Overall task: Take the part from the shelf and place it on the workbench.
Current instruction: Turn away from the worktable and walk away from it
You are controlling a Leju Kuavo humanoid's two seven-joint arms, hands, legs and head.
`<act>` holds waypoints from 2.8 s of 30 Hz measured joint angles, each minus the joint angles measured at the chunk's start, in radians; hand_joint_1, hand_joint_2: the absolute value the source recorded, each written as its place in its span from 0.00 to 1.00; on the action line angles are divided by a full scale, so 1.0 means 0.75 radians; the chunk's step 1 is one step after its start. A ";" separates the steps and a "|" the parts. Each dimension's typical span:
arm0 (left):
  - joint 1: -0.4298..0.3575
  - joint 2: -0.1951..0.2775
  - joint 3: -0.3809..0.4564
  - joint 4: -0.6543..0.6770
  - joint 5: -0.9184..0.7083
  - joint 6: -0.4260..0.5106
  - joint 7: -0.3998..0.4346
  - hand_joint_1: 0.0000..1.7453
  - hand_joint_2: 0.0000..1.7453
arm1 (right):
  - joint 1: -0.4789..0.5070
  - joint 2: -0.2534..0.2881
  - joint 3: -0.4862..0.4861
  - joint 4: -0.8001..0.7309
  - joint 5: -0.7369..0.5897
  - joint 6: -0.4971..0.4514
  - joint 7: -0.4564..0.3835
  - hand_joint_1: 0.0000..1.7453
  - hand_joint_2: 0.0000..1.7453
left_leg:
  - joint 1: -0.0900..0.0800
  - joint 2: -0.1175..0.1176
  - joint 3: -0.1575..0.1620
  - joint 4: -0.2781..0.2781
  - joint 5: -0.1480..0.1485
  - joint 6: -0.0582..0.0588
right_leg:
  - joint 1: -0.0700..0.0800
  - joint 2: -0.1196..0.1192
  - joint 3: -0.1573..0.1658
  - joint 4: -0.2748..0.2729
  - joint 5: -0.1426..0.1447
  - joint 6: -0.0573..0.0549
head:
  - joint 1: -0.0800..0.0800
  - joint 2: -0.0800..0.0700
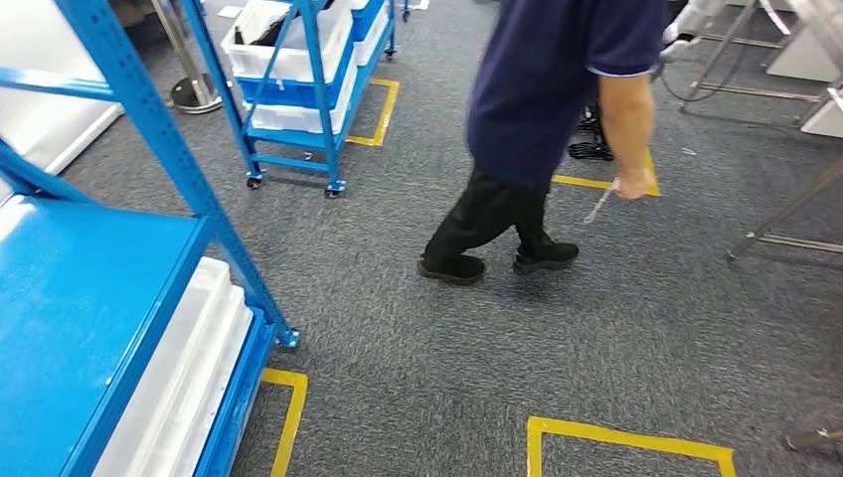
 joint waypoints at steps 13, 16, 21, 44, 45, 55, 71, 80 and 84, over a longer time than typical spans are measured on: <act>0.011 -0.013 -0.026 -0.003 0.016 0.208 -0.136 0.00 0.00 | -0.028 0.001 -0.041 -0.002 -0.086 -0.189 -0.538 0.00 0.00 | -0.016 0.023 -0.100 0.215 -0.124 -0.039 | 0.026 -0.003 0.132 -0.419 0.279 -0.056 | -0.002 0.000; 0.003 -0.005 0.071 -0.011 0.281 0.209 -0.154 0.00 0.00 | -0.028 0.002 -0.067 -0.002 -0.120 -0.192 -0.566 0.00 0.00 | -0.004 0.043 -0.086 0.278 -0.141 -0.057 | 0.026 -0.030 0.119 -0.406 0.278 -0.053 | -0.002 0.000; -0.001 0.028 0.201 -0.030 0.420 0.182 -0.139 0.00 0.00 | -0.028 0.007 -0.103 -0.002 -0.143 -0.189 -0.576 0.00 0.00 | -0.003 0.064 0.110 -0.041 -0.053 -0.037 | 0.025 -0.043 0.098 -0.361 0.257 -0.022 | -0.002 0.000; -0.022 -0.006 0.201 -0.107 0.416 0.061 -0.169 0.00 0.00 | 0.004 0.008 -0.134 -0.001 -0.063 -0.173 -0.276 0.00 0.00 | 0.016 0.031 -0.061 0.224 -0.163 -0.052 | -0.004 -0.017 0.083 -0.386 0.291 -0.025 | -0.004 0.000; -0.023 -0.007 0.201 -0.112 0.416 0.058 -0.166 0.00 0.00 | 0.004 0.008 -0.134 -0.001 -0.058 -0.167 -0.264 0.00 0.00 | 0.015 0.037 -0.081 0.280 -0.181 -0.051 | 0.002 -0.036 0.080 -0.383 0.290 -0.027 | -0.004 0.000; -0.029 0.002 0.200 -0.138 0.416 0.026 -0.134 0.00 0.00 | -0.006 0.010 -0.133 -0.001 -0.020 -0.136 -0.176 0.00 0.00 | -0.012 0.104 0.141 -0.096 -0.038 0.006 | 0.025 -0.135 0.084 -0.359 0.267 0.000 | -0.002 0.000; -0.022 0.022 0.183 -0.138 0.396 0.010 -0.119 0.00 0.00 | 0.003 0.005 -0.133 0.001 -0.003 -0.115 -0.118 0.00 0.00 | 0.017 -0.060 0.082 -0.062 -0.025 -0.059 | -0.027 0.052 0.077 -0.370 0.292 0.001 | -0.003 0.000; -0.020 0.032 0.168 -0.137 0.377 0.007 -0.116 0.00 0.00 | 0.007 0.006 -0.133 0.001 0.002 -0.112 -0.119 0.00 0.00 | -0.010 0.103 0.106 0.012 -0.071 -0.026 | 0.016 -0.106 0.080 -0.373 0.290 -0.030 | -0.004 0.000; -0.017 0.043 0.163 -0.137 0.371 0.005 -0.112 0.00 0.00 | 0.001 0.007 -0.133 0.001 0.012 -0.102 -0.122 0.00 0.00 | -0.027 0.118 0.151 -0.098 -0.042 0.001 | 0.021 -0.149 0.083 -0.373 0.288 -0.013 | -0.004 0.000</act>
